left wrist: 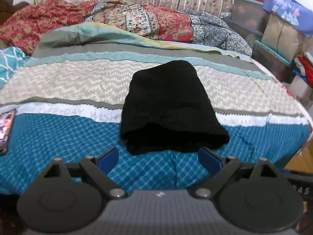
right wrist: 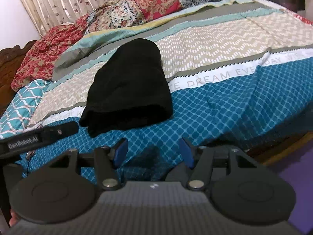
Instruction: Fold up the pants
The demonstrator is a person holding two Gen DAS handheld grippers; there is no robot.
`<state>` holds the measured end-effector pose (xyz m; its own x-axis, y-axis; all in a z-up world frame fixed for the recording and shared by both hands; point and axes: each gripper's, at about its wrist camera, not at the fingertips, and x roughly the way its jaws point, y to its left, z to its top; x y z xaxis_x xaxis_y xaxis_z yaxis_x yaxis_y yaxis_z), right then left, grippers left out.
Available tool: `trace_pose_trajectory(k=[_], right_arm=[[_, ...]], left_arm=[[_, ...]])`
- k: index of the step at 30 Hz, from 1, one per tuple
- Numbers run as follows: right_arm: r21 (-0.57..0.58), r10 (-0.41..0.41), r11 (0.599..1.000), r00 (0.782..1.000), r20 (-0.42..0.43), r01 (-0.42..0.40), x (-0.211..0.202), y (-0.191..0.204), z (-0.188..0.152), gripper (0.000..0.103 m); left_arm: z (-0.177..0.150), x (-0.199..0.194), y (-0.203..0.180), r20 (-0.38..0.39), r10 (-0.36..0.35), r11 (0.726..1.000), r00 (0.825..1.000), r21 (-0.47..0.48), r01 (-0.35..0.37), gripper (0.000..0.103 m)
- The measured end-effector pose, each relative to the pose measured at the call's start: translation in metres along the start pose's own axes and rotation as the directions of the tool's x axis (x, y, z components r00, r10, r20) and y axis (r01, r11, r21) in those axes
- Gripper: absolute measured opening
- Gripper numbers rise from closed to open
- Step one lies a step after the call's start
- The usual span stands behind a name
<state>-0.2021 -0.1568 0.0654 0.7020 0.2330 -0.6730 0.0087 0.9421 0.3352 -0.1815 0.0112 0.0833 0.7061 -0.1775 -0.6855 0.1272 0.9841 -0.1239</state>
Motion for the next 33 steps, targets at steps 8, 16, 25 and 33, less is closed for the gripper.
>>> trace_pose_trajectory(k=[8,16,25,33], right_arm=[[-0.043,-0.038,0.998,0.998,0.046,0.040,-0.022,0.022,-0.014,0.084],[-0.070,-0.040,0.997,0.999,0.027,0.041,-0.012,0.032,-0.003,0.090],[-0.063,-0.028,0.998,1.000,0.001,0.028,-0.009,0.036,-0.011,0.092],[-0.043,-0.025,0.999,1.000,-0.011,0.024,-0.005,0.041,-0.013,0.092]], left_arm=[[-0.014,-0.036,-0.004,0.058,0.082,0.996,0.995,0.022,-0.083,0.103],[-0.006,-0.041,0.000,0.102,0.186,0.980,0.977,0.052,-0.192,0.103],[-0.014,-0.033,0.002,0.028,0.191,0.980,0.981,0.058,-0.192,0.103],[-0.014,-0.027,0.005,-0.003,0.209,0.976,0.978,0.071,-0.208,0.103]])
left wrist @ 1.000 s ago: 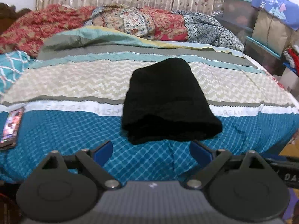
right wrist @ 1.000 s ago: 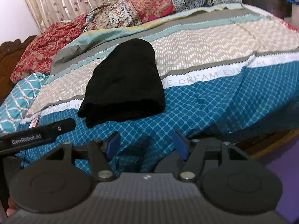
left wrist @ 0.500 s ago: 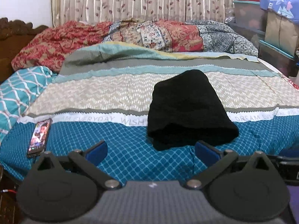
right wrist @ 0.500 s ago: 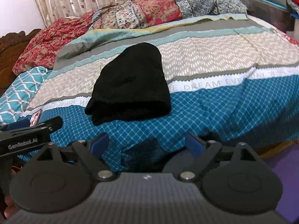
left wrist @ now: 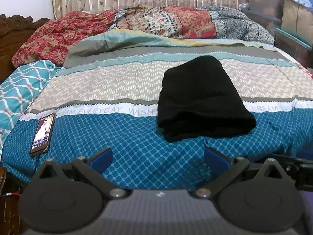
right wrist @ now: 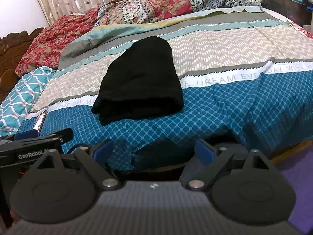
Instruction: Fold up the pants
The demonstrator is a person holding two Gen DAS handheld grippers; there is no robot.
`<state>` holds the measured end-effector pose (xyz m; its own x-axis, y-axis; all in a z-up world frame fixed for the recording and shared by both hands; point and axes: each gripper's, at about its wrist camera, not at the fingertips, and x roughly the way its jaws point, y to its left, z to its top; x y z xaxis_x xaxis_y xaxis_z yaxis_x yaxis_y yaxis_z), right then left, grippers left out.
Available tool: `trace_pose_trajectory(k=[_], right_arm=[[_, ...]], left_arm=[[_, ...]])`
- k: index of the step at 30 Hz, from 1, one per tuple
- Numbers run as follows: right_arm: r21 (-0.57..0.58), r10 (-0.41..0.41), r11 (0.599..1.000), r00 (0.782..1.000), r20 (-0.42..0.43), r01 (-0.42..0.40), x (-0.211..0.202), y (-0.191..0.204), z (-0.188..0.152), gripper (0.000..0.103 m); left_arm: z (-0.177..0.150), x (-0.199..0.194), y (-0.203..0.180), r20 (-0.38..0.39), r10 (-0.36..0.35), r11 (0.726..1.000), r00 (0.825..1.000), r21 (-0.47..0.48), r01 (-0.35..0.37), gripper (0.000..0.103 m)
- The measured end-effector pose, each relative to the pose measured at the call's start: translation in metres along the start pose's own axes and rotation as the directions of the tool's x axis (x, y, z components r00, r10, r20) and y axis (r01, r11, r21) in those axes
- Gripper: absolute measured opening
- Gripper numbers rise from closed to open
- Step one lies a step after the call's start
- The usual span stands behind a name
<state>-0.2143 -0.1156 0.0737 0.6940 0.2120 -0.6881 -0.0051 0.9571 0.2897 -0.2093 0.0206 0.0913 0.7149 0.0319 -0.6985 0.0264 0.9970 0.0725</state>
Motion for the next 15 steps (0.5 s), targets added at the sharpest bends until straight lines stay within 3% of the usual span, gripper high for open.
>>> trace_pose_trajectory(k=[15], right_arm=[[0.034,0.008,0.999,1.000,-0.026,-0.007,0.0034,-0.0106,0.0012,0.092]], left_arm=[[-0.0011,0.0039,-0.0006,-0.012,0.009,0.999,1.000,0.031,-0.009,0.103]])
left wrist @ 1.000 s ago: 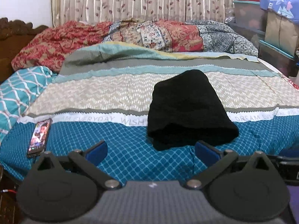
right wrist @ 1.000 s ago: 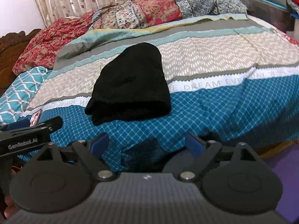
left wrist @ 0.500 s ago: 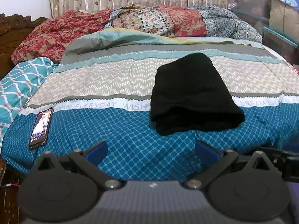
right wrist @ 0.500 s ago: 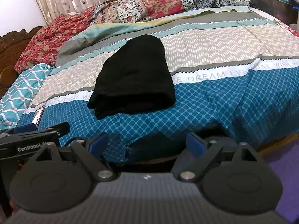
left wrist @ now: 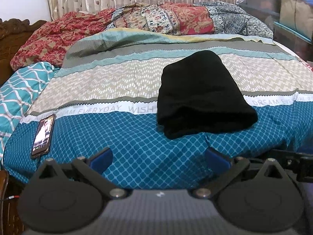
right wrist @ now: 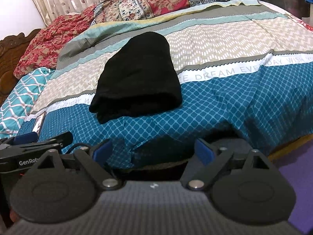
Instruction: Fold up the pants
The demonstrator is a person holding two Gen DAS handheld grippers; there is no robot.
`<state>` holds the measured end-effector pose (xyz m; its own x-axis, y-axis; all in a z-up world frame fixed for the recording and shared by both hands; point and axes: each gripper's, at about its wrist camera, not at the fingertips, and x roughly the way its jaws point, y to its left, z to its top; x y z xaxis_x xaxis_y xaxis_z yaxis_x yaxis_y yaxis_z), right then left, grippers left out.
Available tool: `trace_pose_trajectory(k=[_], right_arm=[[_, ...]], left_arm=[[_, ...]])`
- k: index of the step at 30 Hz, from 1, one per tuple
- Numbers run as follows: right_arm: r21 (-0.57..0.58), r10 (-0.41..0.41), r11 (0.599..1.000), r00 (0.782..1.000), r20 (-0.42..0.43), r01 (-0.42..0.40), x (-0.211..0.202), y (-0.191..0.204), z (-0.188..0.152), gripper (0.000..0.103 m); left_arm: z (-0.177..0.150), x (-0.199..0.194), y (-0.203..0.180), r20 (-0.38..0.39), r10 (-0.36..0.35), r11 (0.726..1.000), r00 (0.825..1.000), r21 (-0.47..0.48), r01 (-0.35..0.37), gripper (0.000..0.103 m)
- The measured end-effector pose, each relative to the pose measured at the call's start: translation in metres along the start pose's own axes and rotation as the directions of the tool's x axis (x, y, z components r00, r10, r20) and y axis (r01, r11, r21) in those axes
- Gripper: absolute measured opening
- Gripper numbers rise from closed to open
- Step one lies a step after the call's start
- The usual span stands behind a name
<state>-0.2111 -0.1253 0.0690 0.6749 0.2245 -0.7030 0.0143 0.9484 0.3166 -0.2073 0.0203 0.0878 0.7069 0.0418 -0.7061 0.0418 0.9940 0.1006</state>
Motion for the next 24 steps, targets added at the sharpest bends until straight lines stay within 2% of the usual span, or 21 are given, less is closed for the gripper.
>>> trace_pose_trajectory(k=[24], right_arm=[[0.018,-0.001,1.000,1.000,0.007,0.001,-0.0010,-0.0042,0.0009,0.094]], left_arm=[[-0.0014,0.0023,0.0076,-0.008,0.000,1.000,1.000,-0.016,0.000,0.103]])
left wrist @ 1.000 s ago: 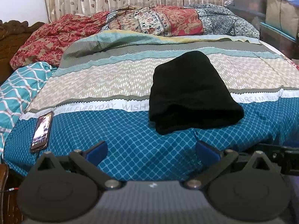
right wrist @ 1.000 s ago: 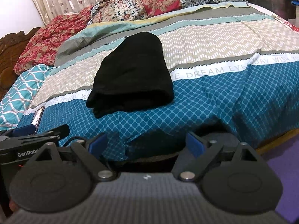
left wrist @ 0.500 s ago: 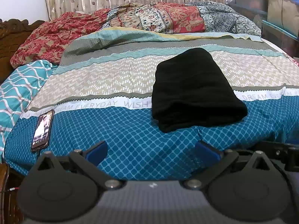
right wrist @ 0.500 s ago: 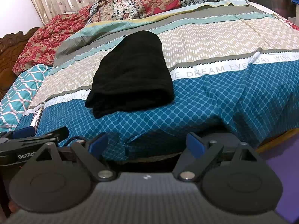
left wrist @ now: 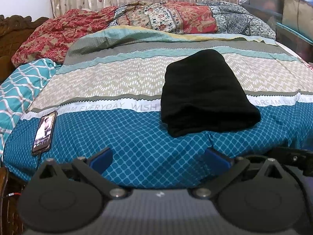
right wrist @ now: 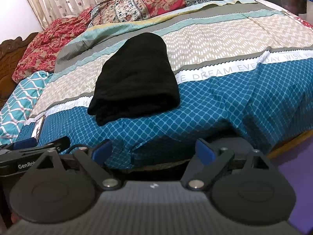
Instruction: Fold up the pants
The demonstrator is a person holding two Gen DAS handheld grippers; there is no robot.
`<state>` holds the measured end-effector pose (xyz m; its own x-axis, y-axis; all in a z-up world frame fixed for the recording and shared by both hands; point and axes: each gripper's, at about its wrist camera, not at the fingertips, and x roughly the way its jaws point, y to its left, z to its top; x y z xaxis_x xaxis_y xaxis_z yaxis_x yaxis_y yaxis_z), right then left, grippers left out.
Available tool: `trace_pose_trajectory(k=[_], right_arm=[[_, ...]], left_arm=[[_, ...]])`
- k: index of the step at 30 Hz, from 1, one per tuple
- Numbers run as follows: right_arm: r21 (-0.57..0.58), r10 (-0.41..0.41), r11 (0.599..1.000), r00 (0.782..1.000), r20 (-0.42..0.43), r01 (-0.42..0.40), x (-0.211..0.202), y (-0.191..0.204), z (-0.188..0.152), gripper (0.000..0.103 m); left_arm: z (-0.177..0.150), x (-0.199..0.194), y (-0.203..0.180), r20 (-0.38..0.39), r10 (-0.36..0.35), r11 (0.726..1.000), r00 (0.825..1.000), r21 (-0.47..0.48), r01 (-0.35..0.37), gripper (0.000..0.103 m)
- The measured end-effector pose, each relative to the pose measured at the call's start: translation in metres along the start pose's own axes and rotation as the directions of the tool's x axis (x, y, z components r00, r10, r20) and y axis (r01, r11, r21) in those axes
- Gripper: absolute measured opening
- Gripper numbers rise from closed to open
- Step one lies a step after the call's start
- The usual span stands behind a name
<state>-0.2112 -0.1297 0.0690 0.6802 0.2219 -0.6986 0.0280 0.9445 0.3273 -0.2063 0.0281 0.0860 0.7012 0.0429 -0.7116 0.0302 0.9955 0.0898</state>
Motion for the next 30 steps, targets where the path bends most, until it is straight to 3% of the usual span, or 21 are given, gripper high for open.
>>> trace_pose_trajectory(k=[17,30], right_arm=[[-0.003,-0.002,1.000,1.000,0.014,0.002,-0.0006,0.0017,-0.0004,0.096],[0.019,0.006,1.000,1.000,-0.003,-0.006,0.0015,-0.0027,-0.0010,0.096]], left_arm=[[-0.0014,-0.0042,0.0008,0.021,0.023,1.000,1.000,0.009,-0.023,0.103],[-0.0038,0.0026,-0.0052,-0.031,0.012,0.999,0.999,0.045,-0.011,0.103]])
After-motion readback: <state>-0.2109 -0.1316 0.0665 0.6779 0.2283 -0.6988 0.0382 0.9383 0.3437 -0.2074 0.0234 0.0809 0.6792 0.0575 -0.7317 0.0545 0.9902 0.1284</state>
